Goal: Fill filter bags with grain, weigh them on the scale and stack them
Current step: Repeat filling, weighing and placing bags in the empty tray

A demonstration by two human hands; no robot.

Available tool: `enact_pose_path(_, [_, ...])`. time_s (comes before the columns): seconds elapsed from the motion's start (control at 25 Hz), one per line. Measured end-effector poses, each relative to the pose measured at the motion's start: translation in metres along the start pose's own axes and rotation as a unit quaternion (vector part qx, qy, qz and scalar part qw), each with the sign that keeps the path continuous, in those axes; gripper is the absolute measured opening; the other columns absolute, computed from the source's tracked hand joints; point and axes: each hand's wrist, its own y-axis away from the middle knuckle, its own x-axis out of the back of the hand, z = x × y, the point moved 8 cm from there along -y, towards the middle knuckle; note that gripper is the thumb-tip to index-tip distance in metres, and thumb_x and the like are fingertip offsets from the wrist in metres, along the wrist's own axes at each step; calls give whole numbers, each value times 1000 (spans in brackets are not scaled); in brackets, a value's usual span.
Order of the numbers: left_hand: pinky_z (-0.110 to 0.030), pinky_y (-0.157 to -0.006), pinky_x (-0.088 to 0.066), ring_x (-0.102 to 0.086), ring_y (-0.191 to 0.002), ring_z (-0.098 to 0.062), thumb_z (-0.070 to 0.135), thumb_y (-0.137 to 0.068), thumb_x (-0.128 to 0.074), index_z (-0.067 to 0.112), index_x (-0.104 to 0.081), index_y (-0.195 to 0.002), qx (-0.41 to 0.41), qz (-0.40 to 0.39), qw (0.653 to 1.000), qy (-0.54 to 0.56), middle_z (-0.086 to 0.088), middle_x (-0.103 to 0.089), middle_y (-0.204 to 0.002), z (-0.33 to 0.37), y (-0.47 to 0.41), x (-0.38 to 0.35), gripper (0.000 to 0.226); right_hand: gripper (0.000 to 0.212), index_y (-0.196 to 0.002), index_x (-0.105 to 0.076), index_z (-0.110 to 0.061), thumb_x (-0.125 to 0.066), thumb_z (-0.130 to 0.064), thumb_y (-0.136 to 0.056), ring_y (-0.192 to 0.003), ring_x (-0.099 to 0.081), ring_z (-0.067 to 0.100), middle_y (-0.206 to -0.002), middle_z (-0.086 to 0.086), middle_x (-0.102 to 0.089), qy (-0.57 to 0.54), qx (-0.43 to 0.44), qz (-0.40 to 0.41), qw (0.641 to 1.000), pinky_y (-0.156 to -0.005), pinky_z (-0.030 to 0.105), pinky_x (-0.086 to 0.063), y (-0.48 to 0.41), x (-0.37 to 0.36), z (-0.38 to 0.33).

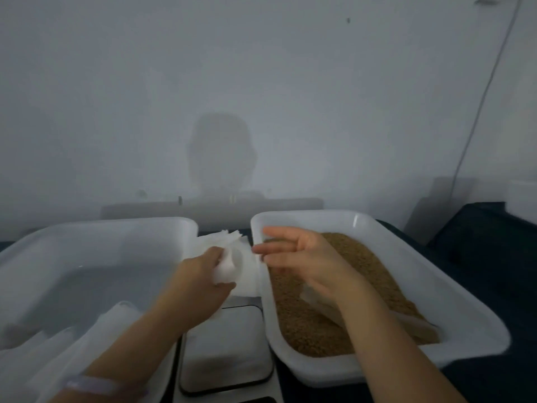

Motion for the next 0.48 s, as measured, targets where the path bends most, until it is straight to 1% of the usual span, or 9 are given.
enact_pose_path(0.04, [-24,-59,-31,-58,-78,-17,31,-78,-72,24,-53,-100,15,-16,999,39,2,-64,-93,-2,1,-3,30,55,-129,-54,-19,-74,-14,-78,-95,-67,6,-105,-8,-72,84,-28,49,995,-79,22,-52,7,31,5])
enact_pose_path(0.08, [-21,-57,-32,-55,-73,-9,33,-74,-74,27,-52,-93,26,-34,996,75,8,-61,-88,-2,2,-6,30,52,-127,-55,-21,-74,-21,-79,-98,-65,6,-111,-11,-68,214,-78,82,970,-82,24,-52,18,64,14])
enact_pose_path(0.12, [-19,-57,-34,-54,-73,-3,34,-73,-75,28,-52,-90,26,-50,993,105,10,-60,-84,-1,3,-9,29,48,-123,-56,-22,-74,-25,-79,-102,-62,8,-115,-10,-64,350,-150,84,921,-86,26,-50,33,96,28])
enact_pose_path(0.16, [-19,-60,-37,-55,-74,-3,33,-73,-75,28,-54,-90,24,-62,989,134,10,-60,-83,1,3,-12,27,41,-116,-58,-22,-74,-28,-78,-101,-61,11,-114,-9,-61,446,-228,56,864,-88,27,-50,52,121,46])
enact_pose_path(0.2, [-21,-62,-39,-56,-75,-5,32,-74,-75,27,-56,-89,24,-70,984,162,9,-61,-83,2,2,-14,25,35,-108,-60,-23,-75,-30,-77,-98,-60,12,-110,-7,-61,495,-295,17,817,-87,28,-50,70,138,64])
enact_pose_path(0.24, [-24,-63,-40,-57,-76,-8,31,-76,-74,26,-57,-89,28,-78,980,183,7,-62,-82,4,1,-15,22,31,-103,-62,-25,-75,-32,-76,-96,-59,11,-106,-7,-62,511,-340,-15,789,-87,28,-50,85,147,81])
enact_pose_path(0.28, [-26,-63,-41,-57,-75,-10,30,-77,-74,24,-58,-87,34,-83,977,193,6,-62,-81,3,0,-16,20,25,-98,-64,-27,-75,-33,-76,-95,-59,9,-103,-8,-62,513,-358,-33,780,-87,28,-49,93,151,91])
enact_pose_path(0.36, [-28,-61,-39,-56,-71,-12,28,-78,-74,23,-58,-84,44,-82,977,194,5,-60,-77,1,-1,-17,18,14,-87,-64,-32,-74,-32,-78,-90,-58,6,-97,-10,-62,517,-332,-30,789,-82,24,-48,91,149,92])
enact_pose_path(0.48, [-29,-61,-38,-54,-68,-14,27,-78,-75,23,-56,-78,51,-74,977,196,4,-58,-73,-1,-1,-16,19,16,-83,-61,-26,-74,-32,-77,-80,-56,5,-88,-7,-60,536,-285,9,795,-64,18,-42,73,152,74])
